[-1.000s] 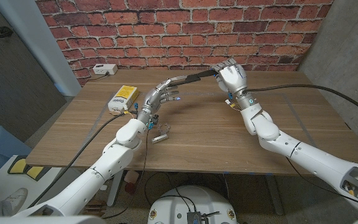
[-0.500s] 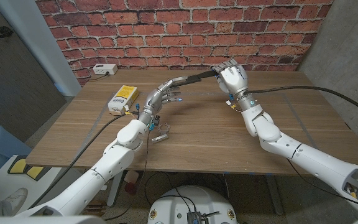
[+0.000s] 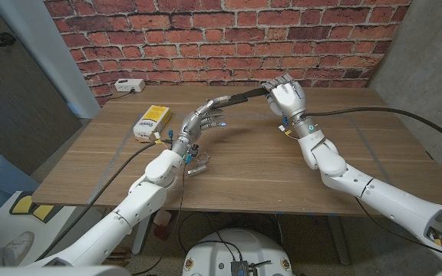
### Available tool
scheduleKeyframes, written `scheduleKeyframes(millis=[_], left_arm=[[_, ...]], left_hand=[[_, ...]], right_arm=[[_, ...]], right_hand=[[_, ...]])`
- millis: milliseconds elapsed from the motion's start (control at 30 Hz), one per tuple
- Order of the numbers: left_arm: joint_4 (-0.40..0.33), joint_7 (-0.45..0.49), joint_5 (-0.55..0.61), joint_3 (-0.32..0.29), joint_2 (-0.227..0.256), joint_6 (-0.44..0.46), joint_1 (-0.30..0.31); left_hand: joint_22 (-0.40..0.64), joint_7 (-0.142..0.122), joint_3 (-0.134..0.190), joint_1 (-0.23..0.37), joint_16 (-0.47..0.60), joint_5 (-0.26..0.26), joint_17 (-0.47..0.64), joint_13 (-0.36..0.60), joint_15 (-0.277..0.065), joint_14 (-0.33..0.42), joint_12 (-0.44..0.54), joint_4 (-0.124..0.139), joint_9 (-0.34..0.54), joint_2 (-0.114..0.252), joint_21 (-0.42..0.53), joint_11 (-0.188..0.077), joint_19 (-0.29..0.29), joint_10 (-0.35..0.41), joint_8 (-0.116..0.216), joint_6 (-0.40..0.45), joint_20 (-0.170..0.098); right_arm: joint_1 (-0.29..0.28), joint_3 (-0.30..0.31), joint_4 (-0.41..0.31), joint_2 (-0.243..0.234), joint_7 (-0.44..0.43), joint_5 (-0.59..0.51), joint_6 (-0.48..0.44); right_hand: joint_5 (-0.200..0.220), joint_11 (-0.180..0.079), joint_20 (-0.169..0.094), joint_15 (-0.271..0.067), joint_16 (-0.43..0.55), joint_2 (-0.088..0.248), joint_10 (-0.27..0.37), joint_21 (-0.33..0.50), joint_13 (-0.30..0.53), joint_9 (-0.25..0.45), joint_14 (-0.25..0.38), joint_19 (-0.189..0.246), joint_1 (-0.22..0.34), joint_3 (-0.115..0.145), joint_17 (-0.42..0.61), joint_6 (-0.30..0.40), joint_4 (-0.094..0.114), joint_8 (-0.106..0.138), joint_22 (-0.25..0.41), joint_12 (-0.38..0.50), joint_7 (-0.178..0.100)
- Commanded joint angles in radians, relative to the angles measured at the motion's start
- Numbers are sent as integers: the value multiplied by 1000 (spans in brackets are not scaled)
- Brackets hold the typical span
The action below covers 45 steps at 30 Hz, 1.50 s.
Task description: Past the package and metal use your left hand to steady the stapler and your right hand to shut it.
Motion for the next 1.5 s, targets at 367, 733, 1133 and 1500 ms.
scheduleKeyframes(millis=[367, 733, 1133, 1500], left_arm=[[13, -17, -12, 6, -14, -22, 4], [17, -21, -13, 10, -11, -2, -9], [27, -5, -18, 6, -29, -14, -7], [34, 5, -12, 7, -43, -33, -4]], left_hand=[[6, 2, 48, 13, 3, 9, 12, 17, -89, 16, 6, 17, -1, 103, 7, 0, -5, 29, 2, 32, 0], [9, 12, 93, 61, 0, 9, 8, 32, -96, 39, 14, -9, -2, 151, 11, -14, -9, 64, -2, 46, -9], [15, 59, 159, 141, 10, 0, 17, 60, -100, 87, 34, -44, 1, 226, 23, -19, -16, 129, 15, 118, -26], [25, 85, 232, 232, 29, -1, 32, 84, -105, 142, 52, -51, 7, 278, 49, -22, -15, 177, 33, 198, -43]], right_arm=[[-26, 12, -26, -10, 0, -10, -6], [-31, 17, -26, -3, -7, -4, -8], [-30, 16, -30, -2, -4, -8, -8], [-40, 24, -44, -9, -5, -10, -11]], right_hand=[[4, 4, -135, -165, 2, 9, 3, 15, 1, 1, 8, -10, 3, 54, 4, 13, 44, 4, 2, -7, -7], [4, 3, -136, -166, 2, 9, 6, 23, 1, 1, 11, -11, 4, 56, 8, 12, 42, 1, 1, -7, -6], [4, 1, -136, -165, -1, 8, 9, 32, 0, 1, 10, -14, 3, 57, 9, 17, 43, 0, -1, -8, -7], [4, 4, -136, -165, -4, 8, 8, 39, -2, 2, 10, -17, 1, 58, 10, 14, 43, -3, -2, -11, -8]])
